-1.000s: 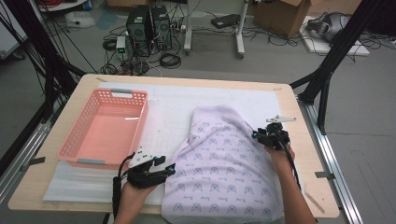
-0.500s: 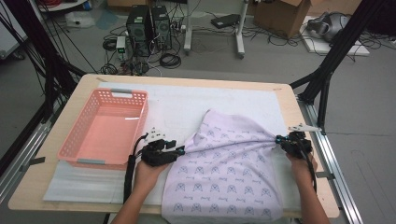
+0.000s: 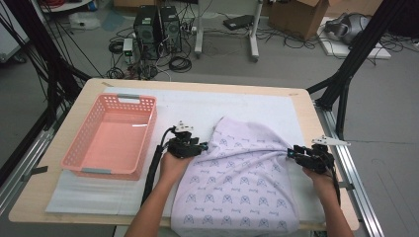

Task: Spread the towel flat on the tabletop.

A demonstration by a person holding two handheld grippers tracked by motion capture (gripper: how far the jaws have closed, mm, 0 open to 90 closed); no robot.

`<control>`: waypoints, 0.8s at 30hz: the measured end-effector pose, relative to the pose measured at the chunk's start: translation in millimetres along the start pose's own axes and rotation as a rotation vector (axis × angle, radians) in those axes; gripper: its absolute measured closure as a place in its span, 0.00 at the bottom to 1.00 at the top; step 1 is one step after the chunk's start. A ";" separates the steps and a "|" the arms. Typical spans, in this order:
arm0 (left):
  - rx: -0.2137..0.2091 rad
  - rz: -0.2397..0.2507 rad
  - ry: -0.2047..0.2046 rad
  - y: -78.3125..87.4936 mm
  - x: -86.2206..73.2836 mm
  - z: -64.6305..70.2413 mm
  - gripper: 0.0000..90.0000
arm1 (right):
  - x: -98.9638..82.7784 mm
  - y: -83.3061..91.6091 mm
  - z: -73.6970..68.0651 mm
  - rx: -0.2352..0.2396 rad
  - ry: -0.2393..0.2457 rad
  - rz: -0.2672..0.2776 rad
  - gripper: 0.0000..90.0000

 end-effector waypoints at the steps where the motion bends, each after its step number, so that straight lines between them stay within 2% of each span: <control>1: 0.000 -0.031 -0.020 -4.6 -1.4 2.6 0.68 | 0.0 -0.2 -0.2 -0.001 0.002 0.000 0.65; 3: 0.051 -0.044 -0.067 -5.3 -1.9 4.5 0.81 | -0.3 -0.9 0.0 -0.005 0.000 -0.003 0.64; 4: 0.046 -0.050 -0.064 -4.2 -2.1 3.8 0.92 | -0.4 -1.1 0.2 -0.006 -0.003 -0.003 0.64; 6: 0.058 -0.070 -0.068 0.9 -3.4 1.5 0.94 | 0.0 -1.4 1.1 -0.009 -0.005 0.001 0.62; 8: 0.080 -0.057 -0.068 10.8 -6.9 -0.9 0.94 | 0.1 -1.9 1.7 -0.011 -0.019 0.003 0.60; 9: 0.087 -0.033 -0.044 16.9 -10.0 -2.3 0.94 | 0.2 -2.4 2.0 -0.011 -0.020 0.003 0.59; 10: 0.086 -0.047 -0.026 23.7 -13.3 -4.5 0.94 | 0.2 -2.5 1.8 -0.013 -0.022 0.005 0.58; 12: 0.092 -0.004 -0.010 35.2 -18.5 -4.4 0.94 | 0.5 -2.5 1.7 -0.017 -0.023 0.007 0.55; 13: 0.088 -0.023 -0.018 41.0 -20.6 -3.2 0.94 | 0.7 -2.5 1.4 -0.019 -0.025 0.009 0.54; 15: 0.102 -0.008 -0.026 52.5 -24.7 0.8 0.94 | 1.9 -3.2 0.4 -0.020 -0.029 0.011 0.53; 16: 0.100 0.004 -0.020 59.0 -28.6 3.1 0.94 | 2.4 -3.6 -1.0 -0.020 -0.034 0.012 0.52; 18: 0.087 -0.002 -0.024 66.1 -38.1 7.7 0.94 | 4.1 -6.0 -4.9 -0.010 -0.034 0.008 0.52; 20: 0.066 -0.020 -0.007 70.4 -50.7 10.2 0.94 | 4.9 -10.2 -10.2 -0.003 -0.024 -0.001 0.52; 22: 0.043 -0.002 0.011 73.4 -57.4 10.0 0.92 | 4.4 -15.1 -15.7 0.007 -0.018 -0.022 0.53; 24: 0.024 0.016 0.041 75.1 -56.9 6.7 0.78 | 3.5 -22.1 -21.3 0.005 0.003 -0.043 0.54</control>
Point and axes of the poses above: each handheld gripper's, and its own axes: y roughly backward along the jaws, x roughly out of its top, z roughly to its right, the point moved 4 cm from there along -y, roughly forward along the jaws, and after that the axes turned 8 degrees about -y, right-handed, at the moved point
